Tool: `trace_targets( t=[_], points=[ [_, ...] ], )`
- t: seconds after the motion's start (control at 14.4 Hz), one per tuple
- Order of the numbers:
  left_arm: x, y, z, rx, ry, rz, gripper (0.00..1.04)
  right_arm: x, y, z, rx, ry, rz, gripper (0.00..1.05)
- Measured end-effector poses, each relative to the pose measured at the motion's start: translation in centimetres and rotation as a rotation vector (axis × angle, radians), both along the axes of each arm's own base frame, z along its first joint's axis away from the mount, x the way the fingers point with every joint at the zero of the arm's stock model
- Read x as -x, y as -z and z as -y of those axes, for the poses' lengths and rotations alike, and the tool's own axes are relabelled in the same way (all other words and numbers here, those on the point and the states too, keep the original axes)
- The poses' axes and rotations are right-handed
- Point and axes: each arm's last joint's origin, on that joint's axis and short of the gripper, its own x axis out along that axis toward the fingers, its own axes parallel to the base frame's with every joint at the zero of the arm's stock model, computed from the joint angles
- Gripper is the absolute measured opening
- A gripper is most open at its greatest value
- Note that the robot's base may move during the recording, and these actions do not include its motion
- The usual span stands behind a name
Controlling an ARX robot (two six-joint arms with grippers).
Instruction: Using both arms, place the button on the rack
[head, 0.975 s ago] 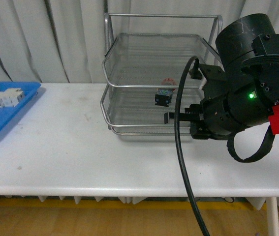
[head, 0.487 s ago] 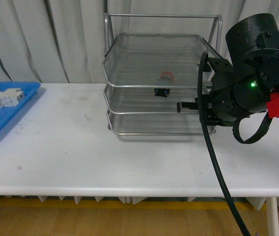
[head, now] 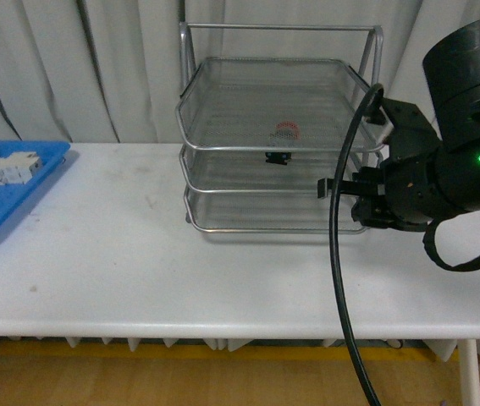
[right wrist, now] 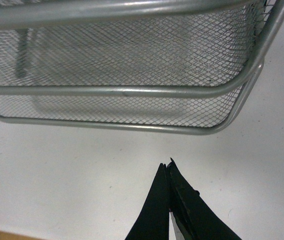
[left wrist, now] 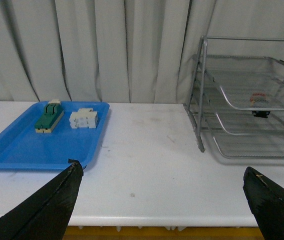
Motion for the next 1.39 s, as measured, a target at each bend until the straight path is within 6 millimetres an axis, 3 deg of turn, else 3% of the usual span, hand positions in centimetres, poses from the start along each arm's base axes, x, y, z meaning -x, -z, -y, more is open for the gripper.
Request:
trace_targets(
  t=[0.21,0.35,0.63,0.77,0.91,1.39],
  points=[
    [0.0,0.0,0.0,0.0,0.0,0.0,0.98,7.3,-3.7,1.7,-0.155,-0.016,0.116,0.02],
    [0.0,0.0,0.0,0.0,0.0,0.0,0.98,8.8,-4.4,2.4,-0.183,-0.001,0.135,0.02],
    [0.0,0.0,0.0,0.0,0.0,0.0,0.98,18.6,-7.5,9.0,-0.315,0.213,0.295,0.02],
    [0.0,0.0,0.0,0.0,0.0,0.0,0.98,22.7,-8.1,9.7,-0.063,0.278,0.706,0.02],
    [0.0,0.0,0.0,0.0,0.0,0.0,0.98,25.9,-6.5,9.8,0.098,0.246,0.743,0.02],
    [0.0,0.0,0.0,0.0,0.0,0.0,0.98,28.0,-4.9,9.8,0.146,0.226,0.788,0.02]
  ],
)
